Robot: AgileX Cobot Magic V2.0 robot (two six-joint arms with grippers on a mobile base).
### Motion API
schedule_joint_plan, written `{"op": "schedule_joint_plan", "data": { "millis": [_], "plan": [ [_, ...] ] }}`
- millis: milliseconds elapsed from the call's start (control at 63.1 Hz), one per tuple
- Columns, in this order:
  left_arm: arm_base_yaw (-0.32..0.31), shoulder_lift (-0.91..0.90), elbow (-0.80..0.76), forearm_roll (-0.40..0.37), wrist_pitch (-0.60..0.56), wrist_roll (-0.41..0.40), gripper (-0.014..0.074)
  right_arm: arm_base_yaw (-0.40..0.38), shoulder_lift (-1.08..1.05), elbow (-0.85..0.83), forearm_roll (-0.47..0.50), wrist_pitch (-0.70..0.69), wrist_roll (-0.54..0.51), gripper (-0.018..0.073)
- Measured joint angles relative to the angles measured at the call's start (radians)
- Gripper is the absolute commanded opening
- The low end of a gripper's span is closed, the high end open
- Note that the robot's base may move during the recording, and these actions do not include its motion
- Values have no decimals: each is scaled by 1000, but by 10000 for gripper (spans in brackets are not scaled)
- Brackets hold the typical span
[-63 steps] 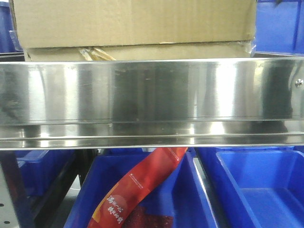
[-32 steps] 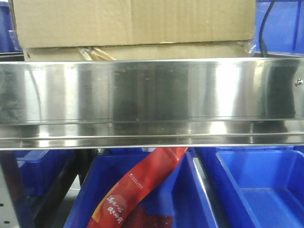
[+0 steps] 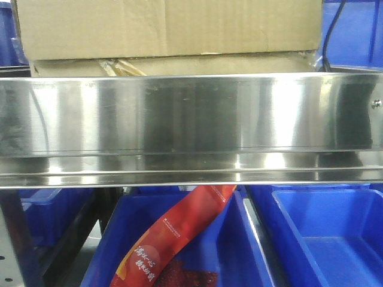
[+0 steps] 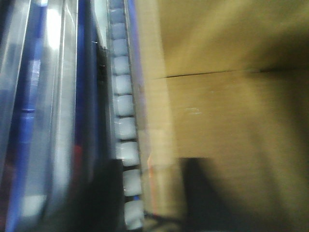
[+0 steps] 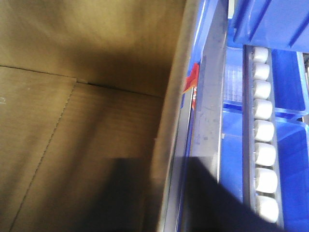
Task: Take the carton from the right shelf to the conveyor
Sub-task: 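Close both grippers on the carton's side walls, then lift the carton with both grippers and pull it off the shelf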
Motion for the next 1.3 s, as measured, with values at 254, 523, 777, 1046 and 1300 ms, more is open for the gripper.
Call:
{"op": "schedule_joint_plan", "data": {
  "millis": [254, 523, 777, 1046, 1300],
  "plan": [
    [0, 0, 0, 0, -2, -6, -18, 0, 1, 0, 0, 0, 2, -71],
    [0, -104, 4, -8, 11, -6, -18, 5, -101, 0, 13, 14, 6, -71],
    [-61, -265, 6, 29, 15, -8, -18, 69, -288, 54, -14, 14, 9, -71],
    [-177, -407, 191, 105, 24, -50, -18, 93, -443, 265, -28, 21, 11, -71],
    [-222, -513, 407, 95, 24, -89, -18, 95, -537, 430, -16, 29, 11, -71]
  ]
}}
